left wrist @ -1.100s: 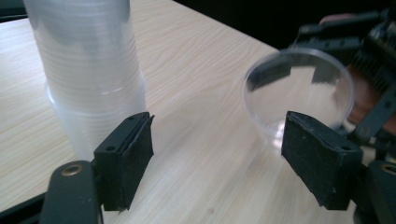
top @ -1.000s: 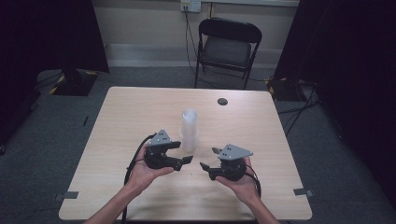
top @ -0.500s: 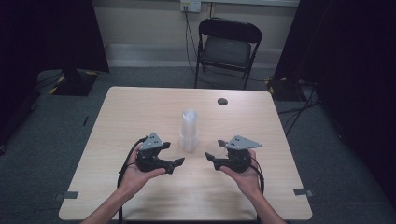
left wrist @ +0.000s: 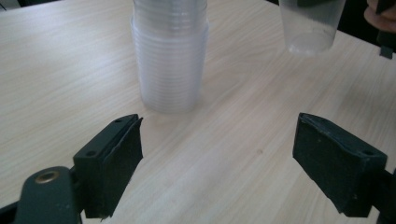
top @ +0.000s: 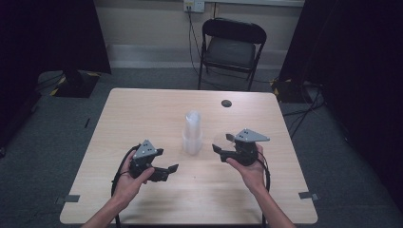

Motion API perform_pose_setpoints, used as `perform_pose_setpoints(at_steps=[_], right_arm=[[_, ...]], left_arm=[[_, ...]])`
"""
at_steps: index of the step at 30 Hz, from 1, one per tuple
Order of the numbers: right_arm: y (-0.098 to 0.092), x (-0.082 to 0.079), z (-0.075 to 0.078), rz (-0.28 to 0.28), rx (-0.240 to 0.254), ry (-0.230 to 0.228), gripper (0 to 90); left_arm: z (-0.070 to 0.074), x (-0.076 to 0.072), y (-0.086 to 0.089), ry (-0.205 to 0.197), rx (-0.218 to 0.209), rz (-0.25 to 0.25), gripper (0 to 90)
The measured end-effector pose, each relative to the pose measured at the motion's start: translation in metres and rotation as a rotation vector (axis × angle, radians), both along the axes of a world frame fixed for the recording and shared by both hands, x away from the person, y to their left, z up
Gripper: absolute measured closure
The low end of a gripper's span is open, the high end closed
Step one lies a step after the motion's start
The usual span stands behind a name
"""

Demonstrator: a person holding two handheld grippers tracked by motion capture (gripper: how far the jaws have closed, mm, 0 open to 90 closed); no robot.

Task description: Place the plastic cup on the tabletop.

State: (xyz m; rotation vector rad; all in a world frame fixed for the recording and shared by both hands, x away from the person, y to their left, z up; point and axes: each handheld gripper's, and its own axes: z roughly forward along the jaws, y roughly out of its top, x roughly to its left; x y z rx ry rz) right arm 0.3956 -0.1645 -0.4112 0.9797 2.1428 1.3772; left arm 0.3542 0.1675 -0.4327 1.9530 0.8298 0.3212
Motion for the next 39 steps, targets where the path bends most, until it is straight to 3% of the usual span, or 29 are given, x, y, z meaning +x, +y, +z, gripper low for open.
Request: perform_pose_setpoints(at_steps=[11,17,21,24,27,39], right_arm=[[-0.003,0.019,0.004,-0.039,0.016,-0.006,30.1],[-0.004,0.033,-0.001,-0.075,0.026,0.004,30.1],[-0.004,0.043,-0.006,-0.093,0.025,0.013,29.8],[-0.005,0.050,-0.009,-0.110,0.031,0.020,29.6],[-0.005,0.058,-0.013,-0.129,0.038,0.033,29.2],[0.005,0.090,-0.038,-0.166,0.055,0.083,27.7]], left_arm=[[-0.012,-0.008,0.015,0.015,-0.010,0.024,16.7],[-0.016,-0.010,0.015,0.015,-0.003,0.015,17.0],[-0.019,-0.010,0.015,0.024,-0.010,0.009,16.9],[-0.021,-0.010,0.016,0.038,0.013,0.003,17.0],[-0.023,-0.011,0.016,0.037,-0.004,0.005,17.4],[-0.028,-0.011,0.017,0.055,-0.001,0.000,17.5]])
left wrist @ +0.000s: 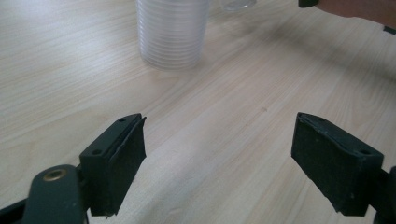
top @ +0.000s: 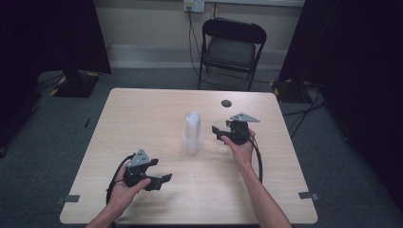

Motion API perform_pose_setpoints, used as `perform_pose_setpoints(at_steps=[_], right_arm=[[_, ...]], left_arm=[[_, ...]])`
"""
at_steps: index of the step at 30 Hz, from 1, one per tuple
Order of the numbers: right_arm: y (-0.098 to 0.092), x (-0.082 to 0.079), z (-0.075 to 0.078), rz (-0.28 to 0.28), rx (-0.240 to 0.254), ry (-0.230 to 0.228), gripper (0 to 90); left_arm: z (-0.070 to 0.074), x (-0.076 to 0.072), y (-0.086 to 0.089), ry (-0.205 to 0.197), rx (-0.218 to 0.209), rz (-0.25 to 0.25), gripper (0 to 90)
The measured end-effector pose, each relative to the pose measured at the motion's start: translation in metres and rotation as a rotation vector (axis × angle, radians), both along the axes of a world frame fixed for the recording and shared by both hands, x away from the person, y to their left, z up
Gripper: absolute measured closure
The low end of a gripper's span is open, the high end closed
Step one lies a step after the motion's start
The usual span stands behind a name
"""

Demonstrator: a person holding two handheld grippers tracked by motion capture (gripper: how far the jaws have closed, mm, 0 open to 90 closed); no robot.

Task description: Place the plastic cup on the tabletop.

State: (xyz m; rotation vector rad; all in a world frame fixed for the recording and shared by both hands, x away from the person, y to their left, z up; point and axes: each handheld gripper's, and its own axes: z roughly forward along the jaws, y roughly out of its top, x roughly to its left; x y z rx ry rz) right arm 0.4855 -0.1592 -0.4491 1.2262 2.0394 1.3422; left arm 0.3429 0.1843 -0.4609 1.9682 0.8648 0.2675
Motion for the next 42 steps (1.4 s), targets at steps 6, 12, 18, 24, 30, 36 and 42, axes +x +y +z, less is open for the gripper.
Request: perform_pose_setpoints(at_steps=[6,12,18,24,30,36,42], right_arm=[[0.006,0.010,-0.007,-0.011,-0.017,0.016,28.1],[0.003,0.012,-0.011,-0.019,-0.018,0.023,27.1],[0.000,0.009,-0.014,-0.021,-0.027,0.031,28.2],[-0.005,0.003,-0.016,-0.018,-0.047,0.027,29.3],[-0.006,-0.003,-0.015,-0.001,-0.080,0.027,29.2],[-0.004,-0.005,-0.016,0.016,-0.085,0.039,25.6],[-0.006,-0.007,-0.020,0.013,-0.079,0.066,20.1]], left_arm=[[-0.002,0.001,0.002,0.008,-0.004,0.005,17.8],[-0.002,0.001,0.003,0.012,-0.002,0.007,18.0],[-0.003,0.001,0.002,0.010,0.002,0.007,18.2],[-0.004,0.001,0.001,0.012,0.005,0.008,18.2],[-0.005,0.002,0.001,0.015,0.004,0.007,18.2],[-0.005,0.003,0.003,0.017,0.006,0.014,18.2],[-0.006,0.004,0.004,0.021,0.008,0.020,18.2]])
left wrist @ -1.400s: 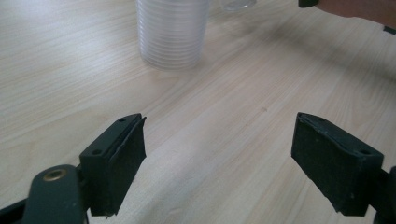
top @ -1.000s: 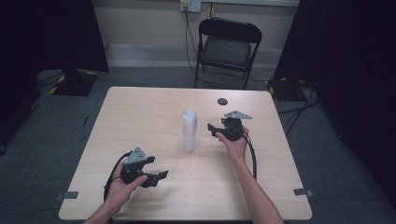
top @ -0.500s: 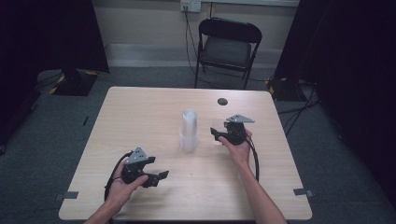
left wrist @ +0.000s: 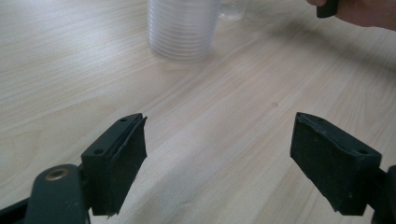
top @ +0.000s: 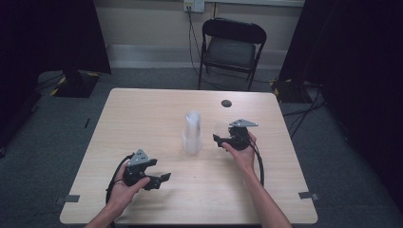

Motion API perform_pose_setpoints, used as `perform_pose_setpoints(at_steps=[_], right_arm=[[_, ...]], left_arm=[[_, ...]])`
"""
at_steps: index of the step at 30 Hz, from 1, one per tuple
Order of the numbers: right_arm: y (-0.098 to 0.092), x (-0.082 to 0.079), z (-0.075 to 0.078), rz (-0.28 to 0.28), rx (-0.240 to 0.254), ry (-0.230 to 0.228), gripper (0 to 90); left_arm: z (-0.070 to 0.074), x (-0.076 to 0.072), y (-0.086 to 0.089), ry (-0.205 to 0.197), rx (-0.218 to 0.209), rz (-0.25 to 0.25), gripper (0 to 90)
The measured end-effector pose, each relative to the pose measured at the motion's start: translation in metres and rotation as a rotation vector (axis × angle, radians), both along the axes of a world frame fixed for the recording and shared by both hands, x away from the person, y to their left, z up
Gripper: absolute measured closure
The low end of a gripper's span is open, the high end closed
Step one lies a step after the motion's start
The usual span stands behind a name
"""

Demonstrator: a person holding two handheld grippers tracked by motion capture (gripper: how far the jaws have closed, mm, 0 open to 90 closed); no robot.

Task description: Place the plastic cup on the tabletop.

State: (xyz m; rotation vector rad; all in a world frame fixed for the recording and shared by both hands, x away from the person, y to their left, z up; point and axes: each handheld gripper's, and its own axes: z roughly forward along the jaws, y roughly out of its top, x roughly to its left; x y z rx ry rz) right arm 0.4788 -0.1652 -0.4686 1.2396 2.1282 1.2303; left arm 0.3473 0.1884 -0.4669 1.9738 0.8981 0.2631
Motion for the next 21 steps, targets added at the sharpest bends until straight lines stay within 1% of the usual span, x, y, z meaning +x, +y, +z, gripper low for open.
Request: perform_pose_setpoints(at_steps=[3,6,7,9,10,12,13,15,18,21], right_arm=[[-0.002,-0.001,-0.001,-0.002,0.007,0.011,18.6],[-0.005,-0.004,0.000,-0.004,0.018,0.021,17.4],[-0.006,-0.005,0.001,-0.006,0.020,0.020,17.3],[-0.008,-0.007,0.002,-0.005,0.026,0.023,16.7],[-0.010,-0.009,0.003,-0.004,0.031,0.025,16.4],[-0.012,-0.012,0.003,-0.003,0.030,0.031,16.0],[-0.013,-0.013,0.003,0.005,0.024,0.037,15.9],[-0.015,-0.016,0.005,0.003,0.000,0.054,16.6],[-0.017,-0.023,0.010,0.014,0.000,0.047,16.0],[-0.022,-0.028,0.014,0.018,0.022,0.055,15.6]], left_arm=[[-0.001,0.001,0.000,0.010,-0.012,-0.001,18.9],[-0.001,0.002,-0.002,0.011,-0.011,0.006,19.0],[-0.001,0.003,-0.001,0.005,-0.005,0.002,19.0],[0.000,0.003,-0.001,0.005,-0.015,0.004,19.0],[0.000,0.004,0.000,0.001,-0.013,0.008,19.0],[0.001,0.004,0.002,-0.001,-0.019,0.014,19.0],[0.002,0.005,0.003,-0.004,-0.017,0.018,19.0],[0.004,0.007,0.005,-0.013,-0.016,0.018,19.0],[0.007,0.010,0.011,-0.018,-0.024,0.044,18.9],[0.007,0.012,0.015,-0.022,-0.017,0.059,18.9]])
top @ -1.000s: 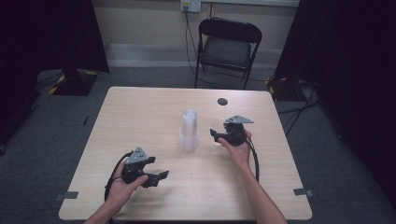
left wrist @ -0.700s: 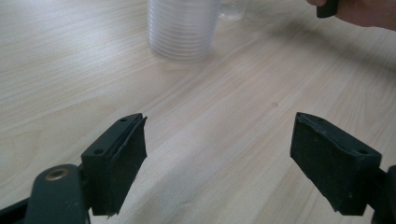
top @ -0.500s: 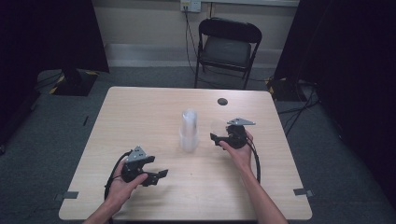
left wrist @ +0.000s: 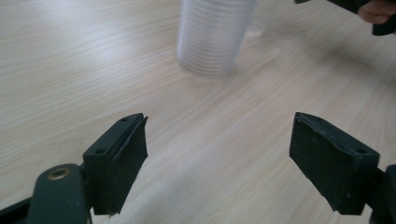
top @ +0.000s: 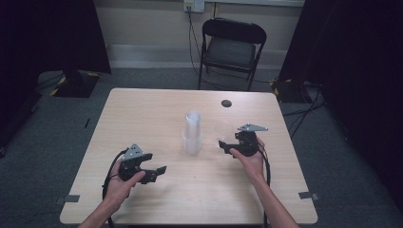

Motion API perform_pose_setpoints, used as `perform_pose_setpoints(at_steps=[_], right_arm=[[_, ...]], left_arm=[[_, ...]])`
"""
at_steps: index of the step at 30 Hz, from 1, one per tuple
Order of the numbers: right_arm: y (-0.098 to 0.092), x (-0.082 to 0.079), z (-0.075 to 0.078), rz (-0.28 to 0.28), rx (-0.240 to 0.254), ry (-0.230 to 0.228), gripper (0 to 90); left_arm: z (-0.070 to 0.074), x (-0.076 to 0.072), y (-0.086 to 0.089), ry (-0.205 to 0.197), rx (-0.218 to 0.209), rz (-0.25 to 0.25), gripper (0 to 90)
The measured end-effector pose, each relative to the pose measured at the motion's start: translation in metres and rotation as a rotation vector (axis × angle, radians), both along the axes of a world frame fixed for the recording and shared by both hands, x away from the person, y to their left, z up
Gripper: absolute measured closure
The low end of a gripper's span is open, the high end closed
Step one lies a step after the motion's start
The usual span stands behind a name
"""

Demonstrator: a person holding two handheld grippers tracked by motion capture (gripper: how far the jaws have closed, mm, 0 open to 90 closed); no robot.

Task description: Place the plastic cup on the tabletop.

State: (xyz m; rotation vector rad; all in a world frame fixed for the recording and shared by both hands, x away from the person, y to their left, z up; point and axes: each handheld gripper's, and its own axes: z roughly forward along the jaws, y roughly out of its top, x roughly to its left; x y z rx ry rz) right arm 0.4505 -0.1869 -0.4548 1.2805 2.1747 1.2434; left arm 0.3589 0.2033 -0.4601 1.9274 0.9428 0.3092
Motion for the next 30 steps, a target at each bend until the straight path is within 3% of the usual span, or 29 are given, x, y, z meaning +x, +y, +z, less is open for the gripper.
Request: perform_pose_setpoints(at_steps=[11,17,23,30], right_arm=[[-0.020,-0.035,0.004,-0.003,0.003,0.006,16.4],[-0.032,-0.060,0.004,-0.002,0.019,0.006,16.9],[-0.049,-0.078,0.009,-0.005,0.046,0.014,16.5],[-0.064,-0.099,0.012,-0.041,0.010,0.012,17.6]], left_arm=[[-0.002,-0.001,0.007,0.006,0.023,0.024,19.0],[-0.006,-0.005,0.009,0.011,0.037,0.020,19.1],[-0.009,-0.006,0.010,0.025,0.038,0.052,18.1],[-0.010,-0.006,0.011,0.035,0.045,0.057,18.1]])
